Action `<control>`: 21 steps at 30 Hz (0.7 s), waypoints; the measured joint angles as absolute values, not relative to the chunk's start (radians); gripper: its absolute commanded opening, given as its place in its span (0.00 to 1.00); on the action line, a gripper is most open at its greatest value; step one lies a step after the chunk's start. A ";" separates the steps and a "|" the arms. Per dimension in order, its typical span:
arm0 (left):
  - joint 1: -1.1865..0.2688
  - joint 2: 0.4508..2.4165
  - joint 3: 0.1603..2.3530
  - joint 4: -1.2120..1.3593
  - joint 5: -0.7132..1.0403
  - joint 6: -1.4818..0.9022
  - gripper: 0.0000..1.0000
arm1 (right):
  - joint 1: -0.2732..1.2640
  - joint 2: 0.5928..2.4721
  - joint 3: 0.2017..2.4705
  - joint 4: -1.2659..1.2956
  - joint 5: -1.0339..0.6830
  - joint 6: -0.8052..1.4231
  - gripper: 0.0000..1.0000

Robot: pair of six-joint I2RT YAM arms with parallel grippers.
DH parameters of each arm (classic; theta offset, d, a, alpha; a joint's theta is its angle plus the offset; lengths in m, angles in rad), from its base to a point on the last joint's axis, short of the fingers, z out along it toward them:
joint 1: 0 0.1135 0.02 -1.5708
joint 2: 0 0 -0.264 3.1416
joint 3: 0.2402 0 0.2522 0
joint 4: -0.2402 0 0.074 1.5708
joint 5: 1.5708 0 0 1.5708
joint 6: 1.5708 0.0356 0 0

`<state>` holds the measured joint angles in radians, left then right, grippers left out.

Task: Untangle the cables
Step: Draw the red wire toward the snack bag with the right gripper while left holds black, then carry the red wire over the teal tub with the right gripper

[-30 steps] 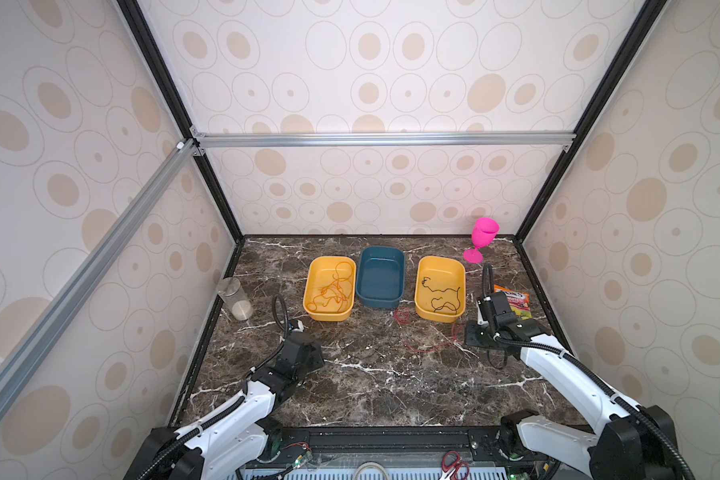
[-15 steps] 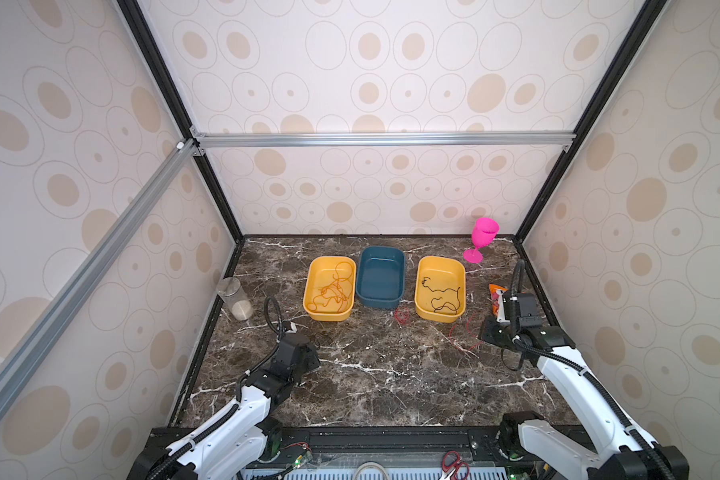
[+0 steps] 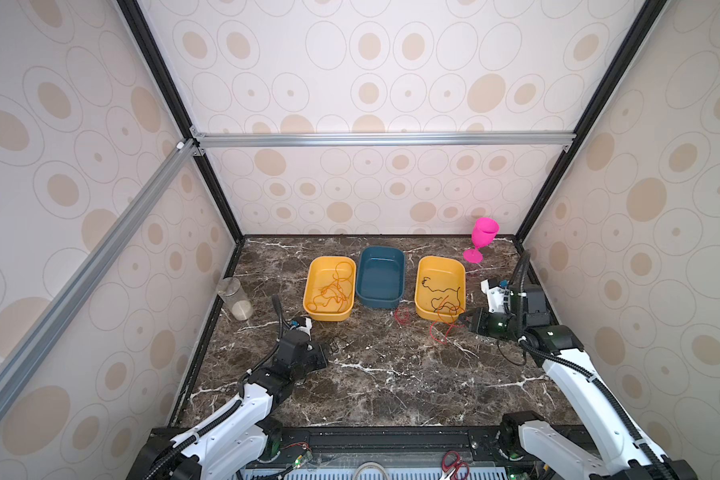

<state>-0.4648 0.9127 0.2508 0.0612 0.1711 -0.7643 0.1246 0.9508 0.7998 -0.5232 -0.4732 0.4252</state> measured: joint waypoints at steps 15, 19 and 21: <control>-0.601 1.032 0.250 0.285 0.314 -0.754 0.12 | 0.356 1.264 1.038 -0.344 -0.448 0.441 0.01; -0.604 1.046 0.243 0.326 0.347 -0.752 0.22 | 0.398 1.400 1.139 -0.273 -0.417 0.445 0.00; -0.605 1.047 0.235 0.337 0.358 -0.751 0.26 | 0.416 1.480 1.192 -0.231 -0.405 0.449 0.01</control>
<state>-0.6048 1.0466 0.2352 0.3367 0.3576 -0.7506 0.4156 1.4796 1.1923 -0.2314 -0.4049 0.4488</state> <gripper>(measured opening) 0.231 0.050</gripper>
